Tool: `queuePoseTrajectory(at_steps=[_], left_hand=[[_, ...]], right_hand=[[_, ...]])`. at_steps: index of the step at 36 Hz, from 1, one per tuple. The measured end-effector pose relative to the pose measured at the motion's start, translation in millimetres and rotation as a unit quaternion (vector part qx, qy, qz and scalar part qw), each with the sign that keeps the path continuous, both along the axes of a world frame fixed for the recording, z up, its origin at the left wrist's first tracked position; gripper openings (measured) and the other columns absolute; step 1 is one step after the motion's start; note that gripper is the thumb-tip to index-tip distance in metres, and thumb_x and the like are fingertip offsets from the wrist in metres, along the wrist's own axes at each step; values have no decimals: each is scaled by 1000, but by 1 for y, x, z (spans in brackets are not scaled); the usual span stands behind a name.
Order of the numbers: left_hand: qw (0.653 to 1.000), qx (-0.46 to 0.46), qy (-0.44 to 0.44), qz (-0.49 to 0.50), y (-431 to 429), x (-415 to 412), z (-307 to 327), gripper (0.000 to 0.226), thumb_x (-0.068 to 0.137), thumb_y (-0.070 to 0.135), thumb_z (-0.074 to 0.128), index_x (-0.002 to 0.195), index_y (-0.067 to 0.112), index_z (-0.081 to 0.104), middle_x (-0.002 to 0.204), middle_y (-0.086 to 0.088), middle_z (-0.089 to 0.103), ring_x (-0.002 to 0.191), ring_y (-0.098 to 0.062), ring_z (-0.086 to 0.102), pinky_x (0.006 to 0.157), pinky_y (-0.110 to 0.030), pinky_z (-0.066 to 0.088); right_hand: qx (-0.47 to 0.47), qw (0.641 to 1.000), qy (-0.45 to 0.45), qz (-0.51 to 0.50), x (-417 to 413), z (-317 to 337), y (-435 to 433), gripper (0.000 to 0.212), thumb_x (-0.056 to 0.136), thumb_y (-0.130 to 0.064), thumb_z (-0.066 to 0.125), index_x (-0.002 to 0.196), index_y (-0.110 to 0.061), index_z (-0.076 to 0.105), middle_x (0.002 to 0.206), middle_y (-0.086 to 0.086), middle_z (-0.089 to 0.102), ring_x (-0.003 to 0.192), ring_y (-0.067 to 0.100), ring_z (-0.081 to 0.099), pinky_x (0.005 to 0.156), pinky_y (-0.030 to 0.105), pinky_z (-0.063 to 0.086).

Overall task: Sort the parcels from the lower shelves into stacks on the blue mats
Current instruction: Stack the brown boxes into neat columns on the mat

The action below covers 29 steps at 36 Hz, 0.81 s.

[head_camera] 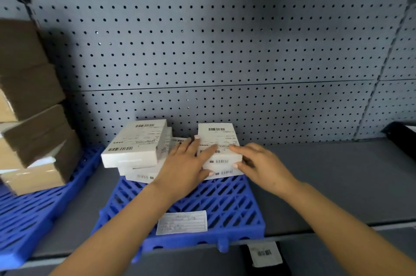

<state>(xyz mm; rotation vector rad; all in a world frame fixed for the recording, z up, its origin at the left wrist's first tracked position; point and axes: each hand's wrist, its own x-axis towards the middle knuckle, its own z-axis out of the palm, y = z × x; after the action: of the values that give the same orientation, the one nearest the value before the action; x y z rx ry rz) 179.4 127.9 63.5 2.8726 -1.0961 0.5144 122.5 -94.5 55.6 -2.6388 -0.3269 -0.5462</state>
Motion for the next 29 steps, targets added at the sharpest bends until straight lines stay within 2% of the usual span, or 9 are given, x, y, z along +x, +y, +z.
queuePoseTrajectory(at_steps=[4, 6, 8, 11, 15, 20, 23, 26, 29], left_hand=[[999, 6, -53, 8, -5, 1, -7, 76, 81, 43, 71, 146, 34, 33, 136, -24, 51, 129, -45, 44, 103, -57, 37], [998, -2, -56, 25, -6, 0, -9, 79, 85, 44, 66, 148, 39, 19, 139, -23, 48, 132, -45, 39, 105, -56, 33], [997, 12, -55, 47, -6, -2, -10, 75, 94, 48, 49, 148, 44, -2, 146, -17, 40, 139, -38, 28, 113, -50, 21], [995, 47, -54, 65, -8, -7, -3, 70, 98, 52, 34, 144, 45, -19, 138, -8, 50, 134, -30, 32, 112, -41, 18], [997, 43, -26, 59, -11, -7, 3, 65, 101, 44, 34, 149, 43, -10, 117, -4, 62, 131, -28, 36, 106, -39, 25], [999, 18, 3, 40, -13, -9, 8, 63, 102, 36, 38, 149, 43, -4, 111, -3, 61, 113, -24, 49, 93, -36, 38], [999, 4, 18, 43, -14, -7, 8, 64, 102, 35, 39, 149, 45, -2, 107, -3, 59, 97, -21, 54, 83, -33, 41], [998, -11, 37, 49, -13, -5, 5, 65, 101, 34, 42, 148, 47, -1, 105, -2, 59, 90, -19, 56, 77, -31, 44], [997, -23, 51, 52, -13, -5, 6, 63, 100, 34, 44, 149, 45, 6, 97, 0, 58, 85, -18, 56, 72, -31, 45]], right_hand=[[4, 1000, 7, 22, 6, 0, -7, 49, 94, -28, 57, 141, -30, 43, 104, -11, 46, 90, 4, 47, 77, 15, 35], [3, 1000, 9, 27, 9, -1, -11, 50, 94, -30, 57, 142, -33, 41, 102, -12, 46, 90, 5, 47, 76, 17, 36], [5, 999, 6, 32, 12, -4, -13, 50, 95, -29, 57, 142, -35, 40, 100, -12, 44, 88, 5, 45, 74, 18, 35], [30, 998, 9, 45, 15, -8, -14, 49, 94, -29, 57, 141, -34, 43, 106, -9, 47, 93, 8, 50, 82, 23, 44], [66, 996, 18, 52, 23, -10, -17, 48, 93, -29, 59, 139, -35, 45, 111, -4, 52, 99, 13, 56, 88, 32, 49], [105, 992, 34, 60, 27, -16, -21, 48, 93, -30, 60, 137, -42, 45, 115, -5, 52, 103, 13, 57, 89, 36, 52], [93, 993, 33, 66, 27, -17, -22, 49, 93, -35, 58, 138, -46, 41, 121, -5, 54, 107, 12, 56, 89, 37, 52], [49, 997, 18, 59, 25, -14, -22, 50, 94, -38, 55, 141, -44, 38, 131, -5, 54, 114, 11, 53, 93, 34, 48], [14, 999, -6, 46, 23, -6, -21, 49, 93, -39, 57, 139, -43, 41, 131, -8, 58, 105, 7, 57, 88, 31, 49]])
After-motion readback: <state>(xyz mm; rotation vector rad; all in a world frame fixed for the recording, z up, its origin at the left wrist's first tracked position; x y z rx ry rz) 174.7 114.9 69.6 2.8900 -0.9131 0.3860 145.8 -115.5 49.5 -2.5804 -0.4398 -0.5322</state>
